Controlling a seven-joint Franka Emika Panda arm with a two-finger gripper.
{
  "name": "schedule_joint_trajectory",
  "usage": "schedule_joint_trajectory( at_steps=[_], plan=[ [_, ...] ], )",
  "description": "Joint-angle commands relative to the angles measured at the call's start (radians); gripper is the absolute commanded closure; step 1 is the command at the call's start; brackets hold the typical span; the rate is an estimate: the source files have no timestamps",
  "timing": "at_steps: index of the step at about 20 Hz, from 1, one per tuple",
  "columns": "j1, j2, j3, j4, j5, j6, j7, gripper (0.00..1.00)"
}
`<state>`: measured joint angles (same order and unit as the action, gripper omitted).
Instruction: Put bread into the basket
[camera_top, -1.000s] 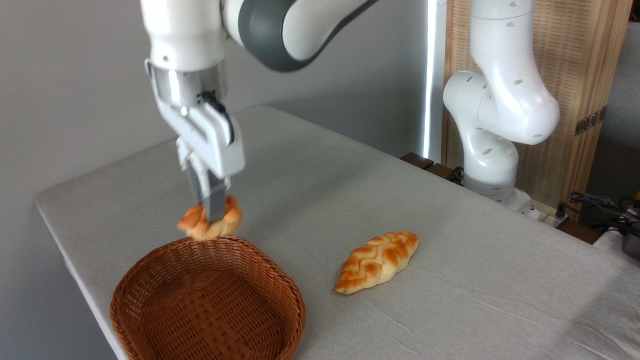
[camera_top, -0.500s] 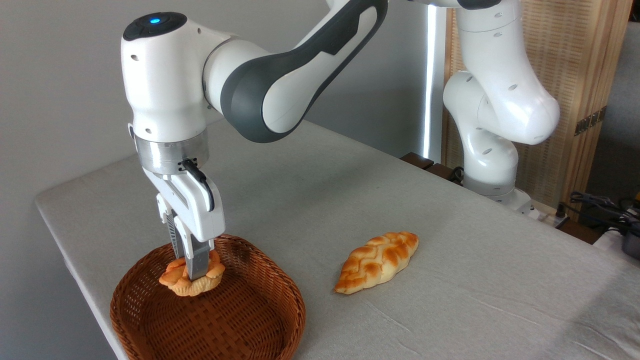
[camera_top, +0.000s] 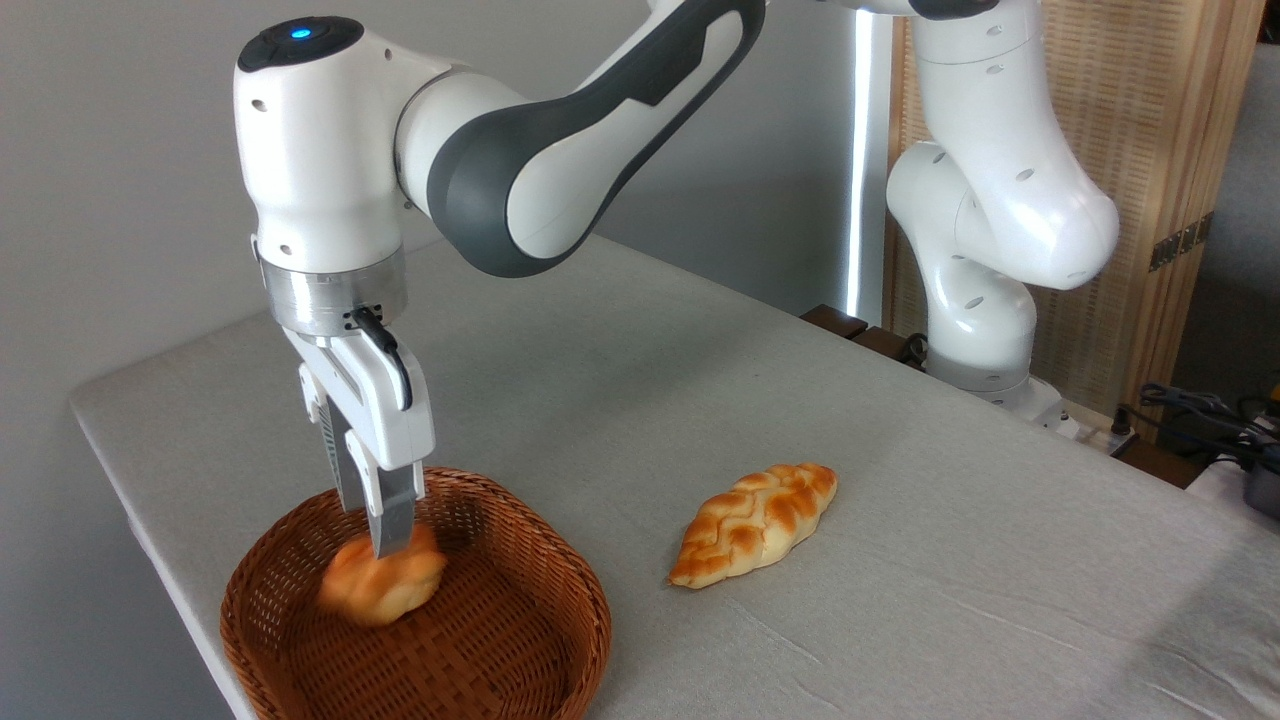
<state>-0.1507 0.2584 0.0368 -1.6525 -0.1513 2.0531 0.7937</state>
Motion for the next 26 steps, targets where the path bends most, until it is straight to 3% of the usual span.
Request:
schedule_joint_trajectory(
  at_steps=[1,5,10,15,18,20,21,24,26],
  plan=[
    [0.002,0.009,-0.005,0.008,-0.007,-0.001,0.016,0.0],
    [0.003,-0.007,-0.001,0.011,-0.014,-0.021,0.01,0.0],
    [0.022,-0.085,0.012,0.095,-0.013,-0.284,-0.013,0.0],
    [0.031,-0.217,0.032,0.094,-0.008,-0.43,-0.069,0.0],
    [0.031,-0.231,0.023,0.094,0.002,-0.435,-0.171,0.0],
    [0.034,-0.267,0.014,0.082,0.041,-0.435,-0.165,0.0],
    [0.034,-0.272,0.011,0.079,0.045,-0.439,-0.166,0.0],
    [0.1,-0.28,-0.04,0.077,0.049,-0.453,-0.119,0.0],
    [0.102,-0.284,-0.041,0.071,0.049,-0.455,-0.113,0.0]
  ],
)
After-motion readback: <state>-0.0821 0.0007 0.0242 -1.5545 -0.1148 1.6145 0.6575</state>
